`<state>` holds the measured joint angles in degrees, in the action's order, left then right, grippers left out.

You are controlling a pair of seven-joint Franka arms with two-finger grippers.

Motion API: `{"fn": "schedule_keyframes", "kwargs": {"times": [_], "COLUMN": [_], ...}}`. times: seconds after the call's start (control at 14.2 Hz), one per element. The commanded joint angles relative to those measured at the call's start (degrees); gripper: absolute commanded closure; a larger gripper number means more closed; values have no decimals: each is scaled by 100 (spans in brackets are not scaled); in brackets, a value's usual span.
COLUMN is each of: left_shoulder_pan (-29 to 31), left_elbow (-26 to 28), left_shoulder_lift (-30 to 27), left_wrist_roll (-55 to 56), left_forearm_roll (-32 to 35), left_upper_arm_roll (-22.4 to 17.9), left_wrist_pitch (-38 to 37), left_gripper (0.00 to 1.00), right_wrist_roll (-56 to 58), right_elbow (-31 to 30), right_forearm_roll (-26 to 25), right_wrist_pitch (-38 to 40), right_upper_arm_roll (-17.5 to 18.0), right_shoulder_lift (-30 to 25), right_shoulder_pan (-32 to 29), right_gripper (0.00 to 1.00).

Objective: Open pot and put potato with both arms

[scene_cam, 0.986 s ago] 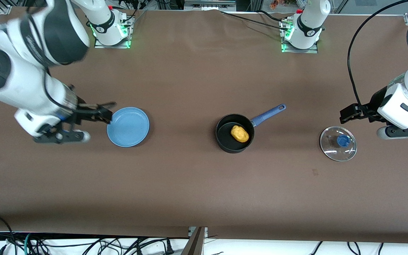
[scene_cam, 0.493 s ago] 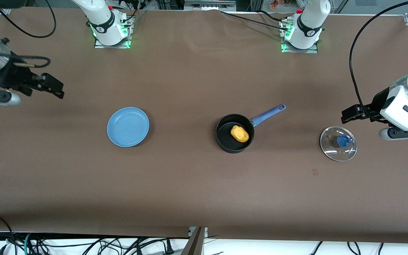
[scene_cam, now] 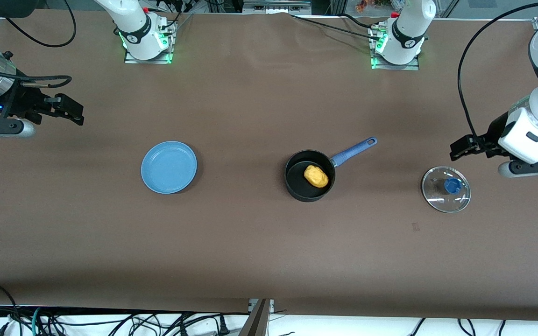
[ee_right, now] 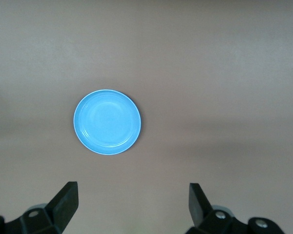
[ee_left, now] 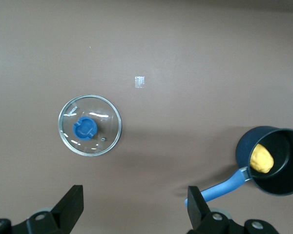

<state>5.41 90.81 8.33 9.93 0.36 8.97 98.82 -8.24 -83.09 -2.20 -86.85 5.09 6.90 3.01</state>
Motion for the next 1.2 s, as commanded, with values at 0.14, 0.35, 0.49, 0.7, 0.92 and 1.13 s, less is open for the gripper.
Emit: {"fn": "schedule_keyframes", "kwargs": {"times": [0.14,0.35,0.49,0.7,0.92,1.13], "left_shoulder_pan": [-286,-287,-287,-287,-287,-278], "left_elbow": [577,587,587,438,148,217], "left_shoulder_lift": [-595,-692,-692,-674,-674,-683], "left_wrist_roll": [-439,-815,-826,-790,-755,-799], "left_forearm_roll": [-326,-255,-255,-264,-273,-282], "left_upper_arm_roll": [-440,-449,-414,-387,-370,-370], "left_wrist_pitch": [277,287,269,77,-423,-566], "left_gripper": [6,6,6,6,6,2], "right_wrist_roll": [121,112,112,112,121,121], "right_elbow": [30,30,30,30,30,30], "right_forearm_roll": [-79,-79,-70,-61,-61,-61], "right_wrist_pitch": [19,28,28,19,19,19], "right_upper_arm_roll": [71,71,71,80,80,80], "right_shoulder_lift": [-5,-5,-5,4,4,4], "right_shoulder_pan": [-90,-90,-90,-82,-82,-82], "right_gripper": [0,0,0,0,0,0]}}
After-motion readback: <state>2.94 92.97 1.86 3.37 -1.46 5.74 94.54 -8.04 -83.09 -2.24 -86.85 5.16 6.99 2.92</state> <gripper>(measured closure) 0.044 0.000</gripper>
